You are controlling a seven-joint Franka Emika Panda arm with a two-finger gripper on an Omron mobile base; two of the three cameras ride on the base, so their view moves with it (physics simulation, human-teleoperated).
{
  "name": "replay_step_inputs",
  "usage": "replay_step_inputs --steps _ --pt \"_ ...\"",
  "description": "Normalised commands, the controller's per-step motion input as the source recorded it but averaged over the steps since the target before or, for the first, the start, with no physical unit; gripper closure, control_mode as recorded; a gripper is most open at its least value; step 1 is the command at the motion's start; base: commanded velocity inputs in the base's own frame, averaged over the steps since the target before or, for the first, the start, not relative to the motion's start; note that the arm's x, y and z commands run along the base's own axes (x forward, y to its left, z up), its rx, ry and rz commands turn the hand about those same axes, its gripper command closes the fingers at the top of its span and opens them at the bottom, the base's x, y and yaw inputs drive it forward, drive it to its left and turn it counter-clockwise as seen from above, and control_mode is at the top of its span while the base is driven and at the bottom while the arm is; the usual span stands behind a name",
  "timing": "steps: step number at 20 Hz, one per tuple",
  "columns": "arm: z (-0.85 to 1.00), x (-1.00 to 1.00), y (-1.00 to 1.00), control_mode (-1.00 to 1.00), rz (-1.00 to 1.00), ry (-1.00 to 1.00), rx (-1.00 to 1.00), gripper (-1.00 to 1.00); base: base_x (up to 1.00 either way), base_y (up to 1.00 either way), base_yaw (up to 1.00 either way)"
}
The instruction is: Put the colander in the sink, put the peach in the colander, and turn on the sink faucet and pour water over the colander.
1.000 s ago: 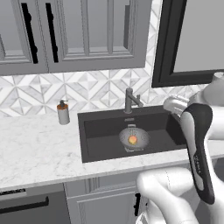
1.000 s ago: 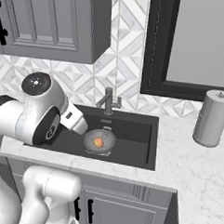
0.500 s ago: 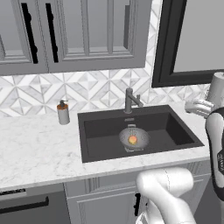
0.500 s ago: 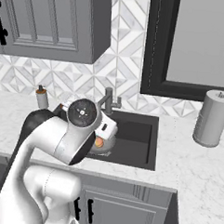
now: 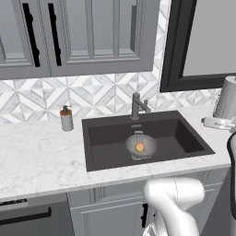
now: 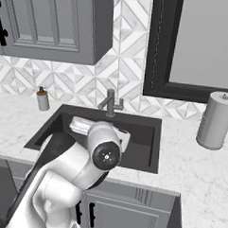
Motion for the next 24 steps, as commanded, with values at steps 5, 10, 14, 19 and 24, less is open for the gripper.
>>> replay_step_inputs --steps 5,10,14,19,24 --pt "0.03 0.33 0.0 -1.0 0.0 -0.01 0.0 -1.0 0.0 0.0 0.0" --pt "-0.02 0.48 0.0 -1.0 0.01 0.0 0.0 -1.0 0.0 0.0 0.0" --pt "-0.22 0.48 0.0 -1.0 0.06 -0.07 0.0 -1.0 0.0 0.0 0.0" --pt "-0.12 0.38 0.0 -1.0 0.07 -0.11 0.0 -1.0 0.0 0.0 0.0" --pt "-0.15 0.37 0.0 -1.0 0.06 -0.09 0.0 -1.0 0.0 0.0 0.0"
